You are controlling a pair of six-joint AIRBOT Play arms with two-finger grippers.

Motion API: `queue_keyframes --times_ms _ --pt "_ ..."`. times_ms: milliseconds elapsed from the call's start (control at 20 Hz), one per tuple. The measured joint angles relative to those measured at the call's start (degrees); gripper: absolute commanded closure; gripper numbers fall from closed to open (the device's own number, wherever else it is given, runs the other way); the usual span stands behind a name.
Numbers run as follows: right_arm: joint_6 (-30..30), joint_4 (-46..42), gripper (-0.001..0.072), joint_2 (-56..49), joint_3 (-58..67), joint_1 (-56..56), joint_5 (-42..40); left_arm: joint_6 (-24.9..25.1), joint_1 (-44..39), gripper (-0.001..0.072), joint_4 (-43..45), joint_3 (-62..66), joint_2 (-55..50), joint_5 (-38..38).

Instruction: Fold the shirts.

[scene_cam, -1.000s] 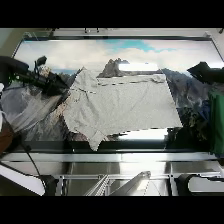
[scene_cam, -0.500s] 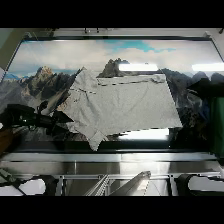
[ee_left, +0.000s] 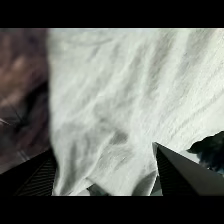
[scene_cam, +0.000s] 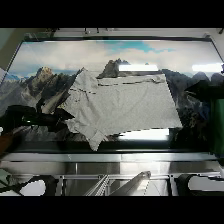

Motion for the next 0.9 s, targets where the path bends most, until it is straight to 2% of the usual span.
queue_keyframes --times_ms 50,100,200,250,500,600,900 --pt "0.0 0.0 0.0347 0.0 0.0 0.0 0.2 0.0 -1.7 0.0016 -0.7 1.2 -1.3 0.2" --pt "0.0 0.1 0.0347 0.0 0.0 -0.1 0.1 0.0 -3.5 0.0082 -1.2 2.5 -2.8 0.9" --pt "0.0 0.0 0.0348 0.0 -0.1 -0.1 0.6 0.0 -7.0 0.0584 -0.9 5.5 -6.6 3.0" --pt "0.0 -0.3 0.0347 0.0 -0.1 -0.1 0.8 0.0 -8.5 0.069 -0.7 7.1 -8.8 4.1" --pt "5.4 -7.6 0.034 0.0 -1.5 -1.2 2.2 0.3 -10.9 0.0689 -0.4 13.9 -14.4 11.1" --pt "7.5 -10.4 0.0177 0.0 -4.0 -3.0 3.3 0.4 -10.5 0.0689 -1.0 15.2 -14.5 13.3" --pt "6.8 -13.1 0.0185 -0.9 -12.9 -7.7 5.4 1.2 -8.2 0.0687 -1.7 16.4 -13.3 16.4"
